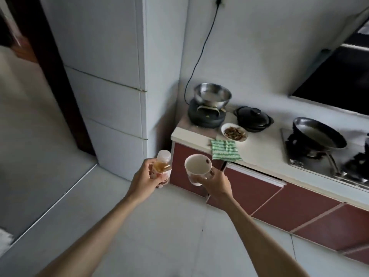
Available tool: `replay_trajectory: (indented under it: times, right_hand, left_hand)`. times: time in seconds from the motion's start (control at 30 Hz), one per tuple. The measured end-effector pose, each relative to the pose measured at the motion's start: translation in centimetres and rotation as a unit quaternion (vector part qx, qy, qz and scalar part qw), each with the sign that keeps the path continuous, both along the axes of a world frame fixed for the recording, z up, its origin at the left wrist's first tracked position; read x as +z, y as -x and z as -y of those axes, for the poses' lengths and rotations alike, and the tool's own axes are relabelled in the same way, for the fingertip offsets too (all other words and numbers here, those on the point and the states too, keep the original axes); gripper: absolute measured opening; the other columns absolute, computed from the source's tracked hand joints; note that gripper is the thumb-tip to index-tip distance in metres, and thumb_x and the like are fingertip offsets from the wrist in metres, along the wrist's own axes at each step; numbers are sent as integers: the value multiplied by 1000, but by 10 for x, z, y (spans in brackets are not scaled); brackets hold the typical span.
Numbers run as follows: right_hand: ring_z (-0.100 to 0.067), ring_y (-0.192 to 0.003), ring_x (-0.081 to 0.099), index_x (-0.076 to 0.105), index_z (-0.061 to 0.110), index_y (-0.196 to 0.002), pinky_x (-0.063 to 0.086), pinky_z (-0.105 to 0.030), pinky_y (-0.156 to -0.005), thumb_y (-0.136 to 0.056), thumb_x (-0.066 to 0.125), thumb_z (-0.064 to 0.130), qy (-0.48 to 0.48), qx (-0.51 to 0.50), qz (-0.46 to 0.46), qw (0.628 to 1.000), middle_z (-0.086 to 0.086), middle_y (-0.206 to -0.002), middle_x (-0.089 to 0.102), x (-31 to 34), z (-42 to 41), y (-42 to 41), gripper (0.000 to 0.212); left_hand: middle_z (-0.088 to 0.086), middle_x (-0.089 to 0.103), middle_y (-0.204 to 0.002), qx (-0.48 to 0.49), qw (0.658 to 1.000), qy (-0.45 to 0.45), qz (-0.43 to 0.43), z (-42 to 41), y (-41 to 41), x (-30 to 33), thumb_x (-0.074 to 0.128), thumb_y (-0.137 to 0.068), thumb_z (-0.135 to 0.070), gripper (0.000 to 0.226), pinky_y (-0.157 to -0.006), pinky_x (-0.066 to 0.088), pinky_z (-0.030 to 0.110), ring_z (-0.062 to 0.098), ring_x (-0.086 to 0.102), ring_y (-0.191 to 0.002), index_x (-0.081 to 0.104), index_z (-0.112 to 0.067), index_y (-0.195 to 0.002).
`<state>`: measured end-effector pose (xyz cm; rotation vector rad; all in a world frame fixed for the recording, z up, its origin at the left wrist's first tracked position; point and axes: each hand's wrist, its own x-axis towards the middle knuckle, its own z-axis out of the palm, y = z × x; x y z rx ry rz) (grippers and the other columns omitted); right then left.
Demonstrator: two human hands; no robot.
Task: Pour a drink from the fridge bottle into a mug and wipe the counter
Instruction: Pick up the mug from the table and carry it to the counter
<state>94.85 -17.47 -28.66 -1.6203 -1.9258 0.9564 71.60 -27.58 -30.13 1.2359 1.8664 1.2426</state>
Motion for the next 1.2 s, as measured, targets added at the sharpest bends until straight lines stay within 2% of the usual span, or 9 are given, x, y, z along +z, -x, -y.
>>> replay_trajectory:
  times: [0.2,0.4,0.53,0.7,0.8,0.93,1.0,1.1,1.2]
  right_hand:
    - [-13,-92,68,68,32,-111,49,-30,-71,-59,78,70,14,43,-13,999,13,-95,74,-23,-68,56,64]
    - [-9,-90,68,68,32,-114,53,-32,-73,-53,77,77,30,69,-31,997,17,-96,74,-37,-175,81,76]
    - [-9,-83,67,65,30,-116,47,-24,-60,-62,81,65,24,74,-39,996,12,-90,72,-30,-238,80,66]
    - [-13,-85,68,64,31,-119,50,-27,-61,-65,82,63,34,55,-45,997,9,-88,72,-32,-297,69,65]
    - [-12,-88,67,63,31,-120,49,-27,-63,-66,81,65,31,41,-47,998,10,-95,71,-37,-323,61,67]
    - [-16,-96,68,63,28,-122,52,-31,-70,-62,79,72,34,0,-31,999,7,-105,72,-52,-353,50,76]
    - [-18,-95,68,61,28,-124,49,-30,-67,-62,78,73,42,-14,-19,999,5,-104,72,-59,-367,49,78]
    - [-18,-95,68,60,29,-123,49,-30,-66,-64,77,72,49,-22,7,999,5,-101,73,-69,-387,53,76]
    - [-18,-97,68,58,28,-127,54,-32,-71,-65,77,72,63,-37,23,997,6,-106,74,-81,-401,63,78]
  left_hand:
    - [-4,71,-110,55,998,28,-1,-43,47,-19,72,-58,-60,67,-92,54,43,15,67,-103,50,-30,-115]
    - [-1,69,-115,72,996,45,22,-144,57,-18,73,-56,-60,74,-97,52,46,17,66,-107,51,-26,-118]
    - [-2,68,-118,67,995,48,63,-203,63,-13,78,-59,-54,68,-100,50,50,16,65,-111,51,-33,-117]
    - [-4,65,-119,56,993,64,83,-270,61,-6,78,-66,-42,54,-93,51,34,15,64,-112,51,-36,-113]
    - [-4,65,-119,33,994,71,81,-311,59,-9,79,-68,-40,50,-90,50,32,15,64,-111,52,-39,-110]
    - [-6,61,-121,-18,993,99,66,-361,50,-19,77,-81,-27,52,-97,47,35,16,60,-116,46,-27,-124]
    - [-12,61,-118,-48,991,112,55,-384,50,-26,78,-76,-36,58,-99,47,37,16,60,-117,45,-28,-124]
    - [-6,61,-125,-87,988,124,40,-420,58,-43,74,-64,-54,70,-104,47,45,15,59,-118,42,-34,-123]
    - [-4,58,-126,-119,982,144,35,-451,61,-62,76,-77,-38,61,-103,46,43,17,56,-118,38,-33,-125]
